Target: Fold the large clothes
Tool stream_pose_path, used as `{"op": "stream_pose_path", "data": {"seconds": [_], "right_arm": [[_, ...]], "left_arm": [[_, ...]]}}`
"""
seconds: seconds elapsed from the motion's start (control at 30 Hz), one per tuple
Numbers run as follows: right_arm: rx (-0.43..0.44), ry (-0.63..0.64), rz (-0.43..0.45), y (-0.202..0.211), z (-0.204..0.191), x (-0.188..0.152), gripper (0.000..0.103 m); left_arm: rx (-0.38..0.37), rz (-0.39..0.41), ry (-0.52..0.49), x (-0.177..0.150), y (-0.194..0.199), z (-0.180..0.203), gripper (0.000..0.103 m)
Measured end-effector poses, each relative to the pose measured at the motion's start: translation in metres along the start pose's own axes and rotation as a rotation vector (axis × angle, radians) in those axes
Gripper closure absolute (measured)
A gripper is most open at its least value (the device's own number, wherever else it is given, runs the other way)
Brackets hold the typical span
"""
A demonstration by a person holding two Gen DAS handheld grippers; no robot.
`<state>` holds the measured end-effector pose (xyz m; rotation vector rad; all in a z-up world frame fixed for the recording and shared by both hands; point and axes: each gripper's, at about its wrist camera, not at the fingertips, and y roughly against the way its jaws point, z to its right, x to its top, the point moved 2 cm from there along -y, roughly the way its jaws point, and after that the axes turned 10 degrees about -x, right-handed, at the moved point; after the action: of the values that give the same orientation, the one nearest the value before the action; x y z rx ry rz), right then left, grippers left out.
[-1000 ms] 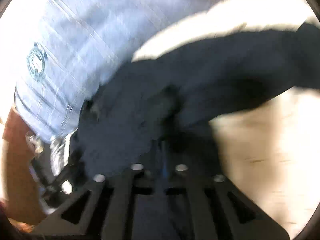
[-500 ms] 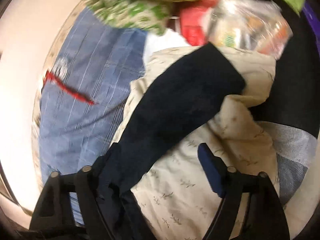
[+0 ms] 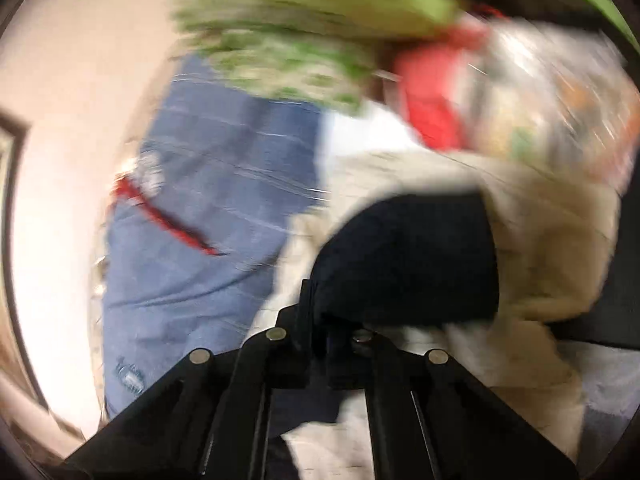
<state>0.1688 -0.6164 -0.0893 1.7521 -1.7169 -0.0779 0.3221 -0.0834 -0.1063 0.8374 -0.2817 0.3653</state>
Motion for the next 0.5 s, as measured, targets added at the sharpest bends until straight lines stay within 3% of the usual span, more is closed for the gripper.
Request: {"op": "stream_pose_path", "data": {"seconds": [0.13, 0.23, 0.37, 0.5], "right_arm": [[0.12, 0.16, -0.017, 0.004, -0.093, -0.025, 0.099], [0.215, 0.297, -0.09, -0.007, -0.17, -0.074, 0.099], [0.333, 0.455, -0.297, -0.038, -0.258, -0.18, 0.099], [0.391, 0.591, -0.488, -0.066, -0.303, -0.297, 0.099]], "left_arm": [[0.008, 0.08, 0.06, 0.015, 0.032, -0.027, 0.001], [0.027, 0.153, 0.11, 0.025, 0.063, -0.054, 0.001], [0.054, 0.237, 0.212, 0.033, 0.106, -0.102, 0.001], [0.098, 0.312, 0.296, 0.032, 0.145, -0.149, 0.001]]}}
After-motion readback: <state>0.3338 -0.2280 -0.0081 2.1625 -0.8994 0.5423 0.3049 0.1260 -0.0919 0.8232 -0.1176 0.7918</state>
